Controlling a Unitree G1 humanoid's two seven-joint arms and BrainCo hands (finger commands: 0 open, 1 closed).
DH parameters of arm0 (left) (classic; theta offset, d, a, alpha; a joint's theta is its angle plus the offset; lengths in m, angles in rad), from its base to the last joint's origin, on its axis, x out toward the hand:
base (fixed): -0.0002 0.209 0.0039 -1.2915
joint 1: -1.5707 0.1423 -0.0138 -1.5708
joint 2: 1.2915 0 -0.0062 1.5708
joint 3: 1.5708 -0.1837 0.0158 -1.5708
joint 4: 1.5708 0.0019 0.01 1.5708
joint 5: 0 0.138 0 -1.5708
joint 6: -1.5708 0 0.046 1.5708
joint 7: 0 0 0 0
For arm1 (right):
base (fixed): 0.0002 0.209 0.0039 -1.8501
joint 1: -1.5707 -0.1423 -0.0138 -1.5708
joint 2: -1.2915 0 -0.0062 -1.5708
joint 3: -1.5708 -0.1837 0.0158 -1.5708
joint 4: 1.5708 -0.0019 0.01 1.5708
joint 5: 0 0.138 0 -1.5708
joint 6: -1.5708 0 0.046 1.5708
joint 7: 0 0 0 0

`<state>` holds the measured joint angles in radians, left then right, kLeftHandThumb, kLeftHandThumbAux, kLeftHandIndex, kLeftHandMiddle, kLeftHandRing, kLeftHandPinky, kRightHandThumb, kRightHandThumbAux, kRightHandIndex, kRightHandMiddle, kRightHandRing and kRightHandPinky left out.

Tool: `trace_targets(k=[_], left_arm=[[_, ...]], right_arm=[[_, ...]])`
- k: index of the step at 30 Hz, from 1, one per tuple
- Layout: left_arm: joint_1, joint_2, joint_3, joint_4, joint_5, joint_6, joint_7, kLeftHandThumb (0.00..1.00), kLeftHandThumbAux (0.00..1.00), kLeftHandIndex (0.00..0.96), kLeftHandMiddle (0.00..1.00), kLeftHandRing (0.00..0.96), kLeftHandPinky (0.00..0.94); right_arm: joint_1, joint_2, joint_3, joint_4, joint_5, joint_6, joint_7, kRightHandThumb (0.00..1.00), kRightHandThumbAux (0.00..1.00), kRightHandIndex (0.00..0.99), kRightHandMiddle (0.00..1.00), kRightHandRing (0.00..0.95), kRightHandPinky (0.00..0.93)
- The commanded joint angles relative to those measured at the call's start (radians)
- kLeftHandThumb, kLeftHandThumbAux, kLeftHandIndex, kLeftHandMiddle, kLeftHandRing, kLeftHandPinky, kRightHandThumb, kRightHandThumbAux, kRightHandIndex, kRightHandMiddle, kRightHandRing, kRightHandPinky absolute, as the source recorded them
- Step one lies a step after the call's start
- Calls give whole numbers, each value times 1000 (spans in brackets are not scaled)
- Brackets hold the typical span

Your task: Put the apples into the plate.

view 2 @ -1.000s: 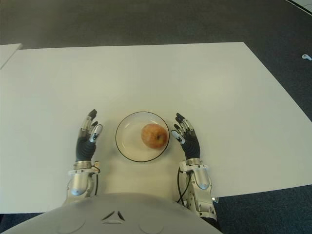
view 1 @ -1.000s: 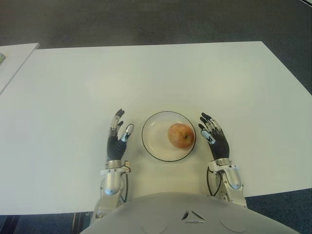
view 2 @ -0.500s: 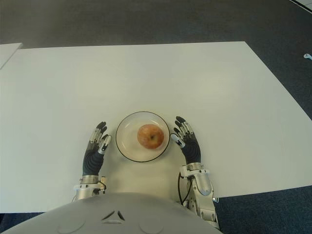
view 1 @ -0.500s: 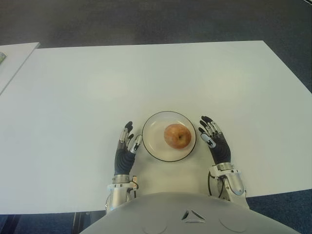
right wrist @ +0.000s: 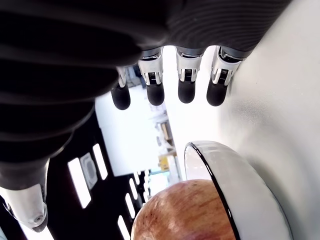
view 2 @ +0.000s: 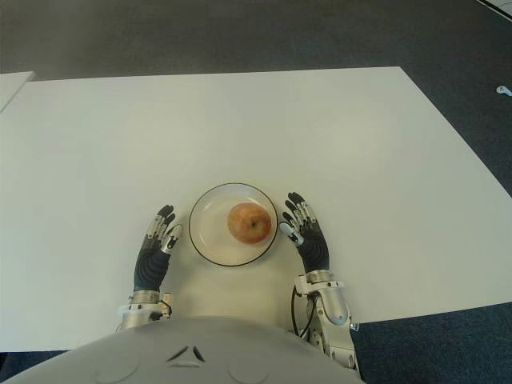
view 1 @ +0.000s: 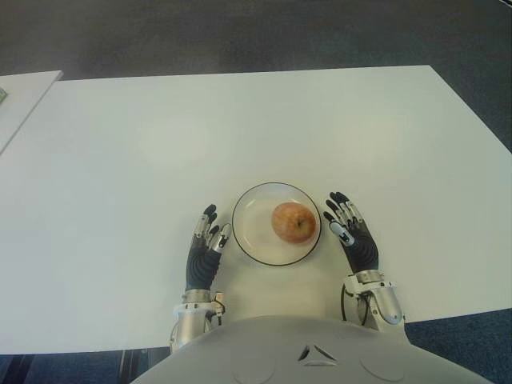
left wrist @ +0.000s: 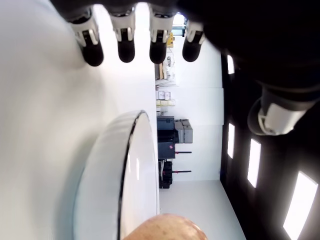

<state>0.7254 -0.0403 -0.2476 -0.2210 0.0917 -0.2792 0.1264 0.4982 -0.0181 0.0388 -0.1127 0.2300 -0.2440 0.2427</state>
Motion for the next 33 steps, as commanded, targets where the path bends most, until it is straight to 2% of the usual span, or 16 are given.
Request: trace_targets(k=[1,5,7,11,22,28,33], left_arm=[[24,-28,-33,-50,-83,110,-35,35,446,23,7,1,17],[28,-29,-49,-87,-132,205,-42,29,456,27,10,1,10],[23,-25,-52,-74,-133,226,-40,25,464,26,10,0,7],[14,-5,-44,-24,-130,211,-49,17,482,19,5,0,2],[36,-8,-49,-87,-126,223,-28,32,499,28,7,0,0],[29,-18,-58,-82,-102,197,-10,44,502,59,27,0,0],[-8,-36,-71,-11,-60,136,16,39,487,71,33,1,0]], right_arm=[[11,-1,-1,2,7,23,3,228,622,80,48,4,2],[11,-1,-3,-1,3,24,-4,234,618,74,30,0,0],[12,-4,-5,-3,-1,21,-6,233,616,72,26,0,0],[13,-12,-10,-8,-4,22,-3,228,611,66,23,0,0],[6,-33,-20,-2,-1,31,10,191,591,40,9,0,0],[5,-38,-22,-4,12,47,19,185,590,41,13,0,0],[-7,-36,-27,13,11,40,20,193,581,46,9,0,0]])
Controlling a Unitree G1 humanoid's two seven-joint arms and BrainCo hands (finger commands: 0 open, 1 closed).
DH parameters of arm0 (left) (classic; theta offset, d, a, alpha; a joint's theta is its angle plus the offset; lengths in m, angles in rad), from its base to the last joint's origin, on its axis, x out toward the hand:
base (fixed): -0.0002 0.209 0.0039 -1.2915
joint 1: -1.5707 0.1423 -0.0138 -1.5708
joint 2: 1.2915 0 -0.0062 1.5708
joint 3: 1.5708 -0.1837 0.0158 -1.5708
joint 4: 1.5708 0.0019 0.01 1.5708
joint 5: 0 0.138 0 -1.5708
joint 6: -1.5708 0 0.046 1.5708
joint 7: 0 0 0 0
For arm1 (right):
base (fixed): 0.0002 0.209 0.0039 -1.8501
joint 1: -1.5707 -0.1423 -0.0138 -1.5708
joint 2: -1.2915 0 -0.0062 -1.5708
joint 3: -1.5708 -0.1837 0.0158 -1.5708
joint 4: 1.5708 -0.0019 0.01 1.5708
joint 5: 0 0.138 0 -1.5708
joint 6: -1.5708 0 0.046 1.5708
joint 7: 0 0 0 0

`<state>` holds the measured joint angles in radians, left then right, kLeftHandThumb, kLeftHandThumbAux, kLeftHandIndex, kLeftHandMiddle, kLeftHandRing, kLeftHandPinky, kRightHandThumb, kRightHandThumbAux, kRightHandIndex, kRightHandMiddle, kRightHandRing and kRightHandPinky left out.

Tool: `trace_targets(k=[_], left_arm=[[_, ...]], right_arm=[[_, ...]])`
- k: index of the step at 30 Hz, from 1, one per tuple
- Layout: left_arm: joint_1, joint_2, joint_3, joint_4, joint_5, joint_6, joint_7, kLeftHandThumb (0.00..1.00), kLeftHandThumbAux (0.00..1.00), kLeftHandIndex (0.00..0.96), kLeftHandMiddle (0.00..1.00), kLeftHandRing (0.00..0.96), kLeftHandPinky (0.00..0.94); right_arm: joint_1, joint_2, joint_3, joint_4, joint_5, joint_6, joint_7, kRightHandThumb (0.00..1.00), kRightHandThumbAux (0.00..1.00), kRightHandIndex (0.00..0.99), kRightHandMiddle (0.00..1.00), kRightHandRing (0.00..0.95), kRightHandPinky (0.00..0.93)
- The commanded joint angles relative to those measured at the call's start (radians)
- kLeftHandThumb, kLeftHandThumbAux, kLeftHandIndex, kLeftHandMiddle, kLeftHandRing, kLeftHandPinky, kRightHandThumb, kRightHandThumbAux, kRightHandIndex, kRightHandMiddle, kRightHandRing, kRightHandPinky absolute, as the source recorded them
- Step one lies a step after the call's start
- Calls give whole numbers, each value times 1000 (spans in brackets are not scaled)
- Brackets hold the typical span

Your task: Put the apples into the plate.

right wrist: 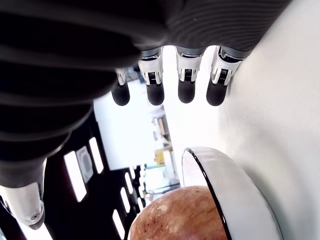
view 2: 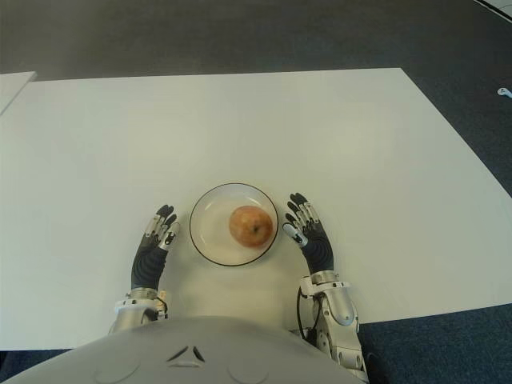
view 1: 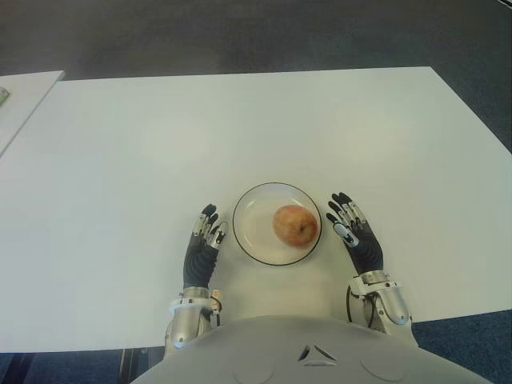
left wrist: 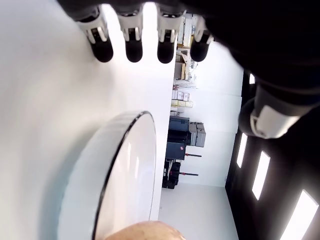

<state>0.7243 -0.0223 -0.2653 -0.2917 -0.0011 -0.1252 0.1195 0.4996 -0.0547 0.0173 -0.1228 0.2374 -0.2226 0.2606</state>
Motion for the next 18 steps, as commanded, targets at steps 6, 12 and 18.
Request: trace_targets(k=[6,12,18], left_arm=[[-2,-46,-65,81,63,-76,39,22,473,62,26,0,0],[9,-51,-66,92,69,-101,54,9,467,48,21,0,0],[16,-65,-69,110,63,-130,73,1,470,48,24,0,3]], right_arm=[[-30,-6,-19,52,-6,6,2,182,587,42,11,0,0],[-34,-15,-30,60,-4,4,13,154,596,35,10,0,0],[-47,-22,-43,76,-1,3,27,135,599,25,5,0,0]])
